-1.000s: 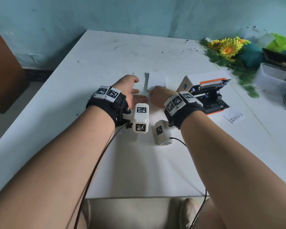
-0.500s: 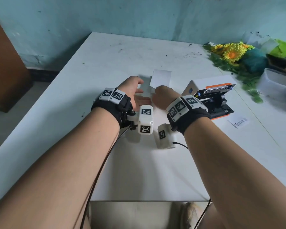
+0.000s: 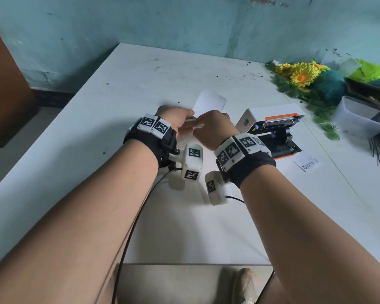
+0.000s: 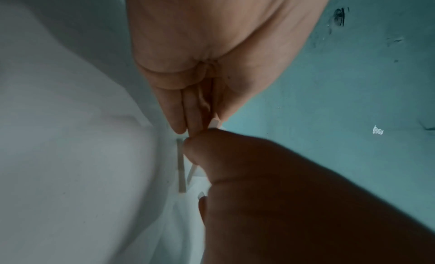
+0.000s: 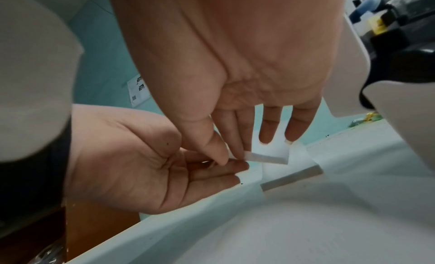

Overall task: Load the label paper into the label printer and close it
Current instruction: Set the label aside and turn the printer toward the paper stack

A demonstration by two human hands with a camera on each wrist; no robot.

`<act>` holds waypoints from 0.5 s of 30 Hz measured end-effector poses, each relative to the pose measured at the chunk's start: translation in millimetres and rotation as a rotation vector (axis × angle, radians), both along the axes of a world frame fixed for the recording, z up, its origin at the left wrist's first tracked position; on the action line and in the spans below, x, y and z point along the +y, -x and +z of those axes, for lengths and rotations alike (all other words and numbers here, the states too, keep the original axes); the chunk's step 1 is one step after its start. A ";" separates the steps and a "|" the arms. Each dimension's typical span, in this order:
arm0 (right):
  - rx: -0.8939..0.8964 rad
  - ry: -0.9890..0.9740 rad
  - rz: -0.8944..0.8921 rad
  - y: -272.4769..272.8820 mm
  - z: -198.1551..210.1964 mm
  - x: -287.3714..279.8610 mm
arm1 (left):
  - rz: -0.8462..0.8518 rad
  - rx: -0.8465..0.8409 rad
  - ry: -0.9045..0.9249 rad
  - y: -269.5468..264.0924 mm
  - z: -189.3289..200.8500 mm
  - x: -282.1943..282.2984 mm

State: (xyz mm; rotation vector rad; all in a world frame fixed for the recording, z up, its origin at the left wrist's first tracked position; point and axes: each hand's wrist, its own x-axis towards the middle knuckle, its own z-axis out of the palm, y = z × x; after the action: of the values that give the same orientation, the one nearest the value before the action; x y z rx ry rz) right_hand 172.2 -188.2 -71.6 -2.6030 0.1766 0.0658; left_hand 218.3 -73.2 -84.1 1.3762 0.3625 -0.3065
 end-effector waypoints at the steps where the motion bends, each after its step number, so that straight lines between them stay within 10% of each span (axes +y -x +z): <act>1: -0.025 -0.024 0.006 2.3 1.9 -1.4 | -0.004 -0.004 -0.008 0.1 1.9 0.3; 15: -0.211 -0.592 -0.279 -5.3 -0.3 -16.2 | 0.052 -0.095 -0.079 5.7 2.8 8.8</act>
State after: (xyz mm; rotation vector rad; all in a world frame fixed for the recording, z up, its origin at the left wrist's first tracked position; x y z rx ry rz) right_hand 177.5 -204.4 -71.9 -1.9602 0.3777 -0.2234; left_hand 212.5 -64.4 -81.3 1.4509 0.3337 -0.1849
